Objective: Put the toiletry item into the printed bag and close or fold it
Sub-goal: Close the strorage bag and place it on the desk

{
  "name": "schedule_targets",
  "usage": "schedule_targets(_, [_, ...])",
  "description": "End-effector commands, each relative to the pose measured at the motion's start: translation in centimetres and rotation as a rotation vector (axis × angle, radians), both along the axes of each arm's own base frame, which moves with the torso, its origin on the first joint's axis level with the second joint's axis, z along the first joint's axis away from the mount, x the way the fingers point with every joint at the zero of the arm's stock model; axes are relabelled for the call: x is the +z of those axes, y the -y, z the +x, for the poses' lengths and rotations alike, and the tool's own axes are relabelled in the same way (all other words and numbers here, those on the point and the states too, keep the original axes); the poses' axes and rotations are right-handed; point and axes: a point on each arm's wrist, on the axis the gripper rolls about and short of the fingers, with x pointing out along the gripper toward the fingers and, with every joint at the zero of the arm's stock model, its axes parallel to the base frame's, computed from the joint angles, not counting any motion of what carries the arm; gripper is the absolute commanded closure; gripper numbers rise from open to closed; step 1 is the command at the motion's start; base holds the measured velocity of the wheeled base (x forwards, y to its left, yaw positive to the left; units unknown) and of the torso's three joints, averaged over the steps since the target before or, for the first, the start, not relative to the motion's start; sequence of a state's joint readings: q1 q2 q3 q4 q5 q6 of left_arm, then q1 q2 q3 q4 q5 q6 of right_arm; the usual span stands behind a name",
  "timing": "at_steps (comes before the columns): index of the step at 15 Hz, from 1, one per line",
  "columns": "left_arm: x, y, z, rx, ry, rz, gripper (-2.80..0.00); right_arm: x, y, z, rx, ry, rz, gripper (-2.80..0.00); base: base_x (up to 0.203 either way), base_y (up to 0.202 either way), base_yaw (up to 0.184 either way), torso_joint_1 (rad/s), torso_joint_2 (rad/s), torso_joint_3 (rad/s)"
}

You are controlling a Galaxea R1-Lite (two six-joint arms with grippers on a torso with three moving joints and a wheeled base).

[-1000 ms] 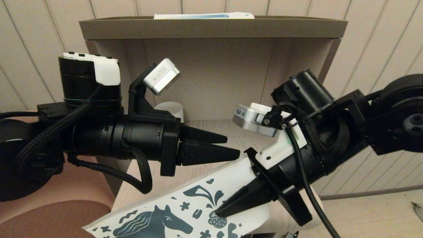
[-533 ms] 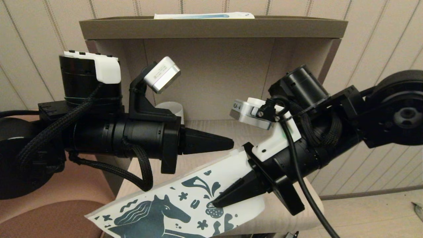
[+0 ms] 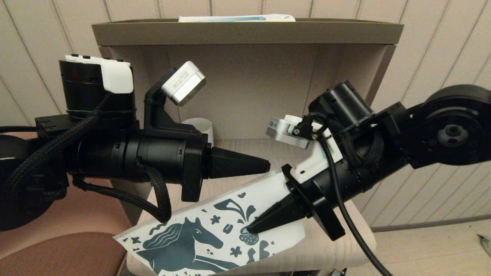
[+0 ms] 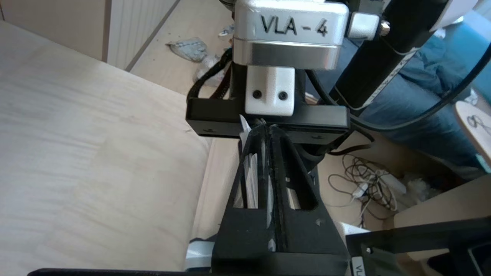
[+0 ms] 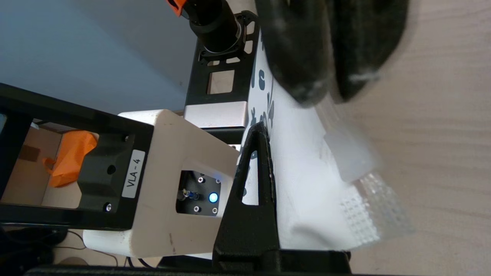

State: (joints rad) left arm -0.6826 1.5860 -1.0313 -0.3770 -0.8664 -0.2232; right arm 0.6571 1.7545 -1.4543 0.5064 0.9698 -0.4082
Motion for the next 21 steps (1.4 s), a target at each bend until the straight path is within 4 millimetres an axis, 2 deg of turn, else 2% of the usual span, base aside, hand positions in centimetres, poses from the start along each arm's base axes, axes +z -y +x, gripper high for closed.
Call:
schedule_targets(1, [0.1, -0.1, -0.2, -0.006, 0.001, -0.003, -2.80, -0.2, 0.0, 0.1, 0.003, -0.005, 0.000, 0.00, 0.000, 0.000, 0.000, 0.000, 0.00, 0.000])
schedule_targets(9, [0.1, 0.0, -0.1, -0.035, -0.014, 0.000, -2.80, 0.0, 0.0, 0.0, 0.001, -0.023, -0.002, 0.00, 0.000, 0.000, 0.000, 0.000, 0.00, 0.000])
schedule_targets(13, [-0.4, 0.2, 0.2, -0.036, -0.035, 0.016, -2.80, 1.3, 0.8, -1.0, -0.010, -0.048, -0.025, 0.00, 0.000, 0.000, 0.000, 0.000, 0.00, 0.000])
schedule_targets(21, [-0.2, 0.0, -0.2, -0.061, -0.029, 0.006, -2.80, 1.1, 0.6, -1.2, 0.039, -0.094, 0.002, 0.00, 0.000, 0.000, 0.000, 0.000, 0.00, 0.000])
